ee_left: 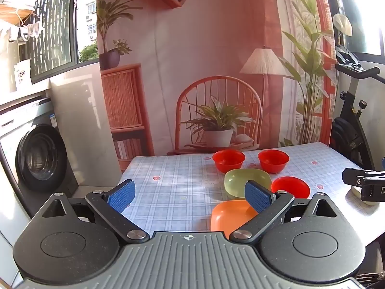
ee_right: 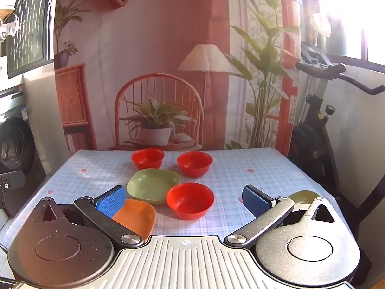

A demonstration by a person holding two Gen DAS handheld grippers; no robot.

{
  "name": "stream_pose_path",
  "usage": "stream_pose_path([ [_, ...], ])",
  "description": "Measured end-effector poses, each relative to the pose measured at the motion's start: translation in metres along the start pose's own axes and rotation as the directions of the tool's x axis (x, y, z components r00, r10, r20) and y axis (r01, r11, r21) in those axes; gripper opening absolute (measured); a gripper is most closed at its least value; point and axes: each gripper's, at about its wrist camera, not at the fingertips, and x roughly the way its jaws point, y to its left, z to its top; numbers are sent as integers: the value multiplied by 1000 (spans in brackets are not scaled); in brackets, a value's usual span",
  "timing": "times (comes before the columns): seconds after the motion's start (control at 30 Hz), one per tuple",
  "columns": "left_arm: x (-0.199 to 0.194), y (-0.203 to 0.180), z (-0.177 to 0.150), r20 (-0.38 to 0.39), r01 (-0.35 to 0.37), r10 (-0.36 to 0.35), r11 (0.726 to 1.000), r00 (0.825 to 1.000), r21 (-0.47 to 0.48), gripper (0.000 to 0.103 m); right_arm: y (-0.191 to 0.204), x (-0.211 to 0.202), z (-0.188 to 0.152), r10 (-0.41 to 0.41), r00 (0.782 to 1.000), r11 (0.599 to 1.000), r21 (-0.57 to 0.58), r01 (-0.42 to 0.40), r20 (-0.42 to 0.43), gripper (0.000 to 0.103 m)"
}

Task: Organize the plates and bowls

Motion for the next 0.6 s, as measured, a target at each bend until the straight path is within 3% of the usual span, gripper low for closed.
stream_pose_path([
  [0.6,2,0,-1,-11,-5,5,1000,1000,-6,99,2,0,-1,2,1000,1000,6,-1,-7,103],
])
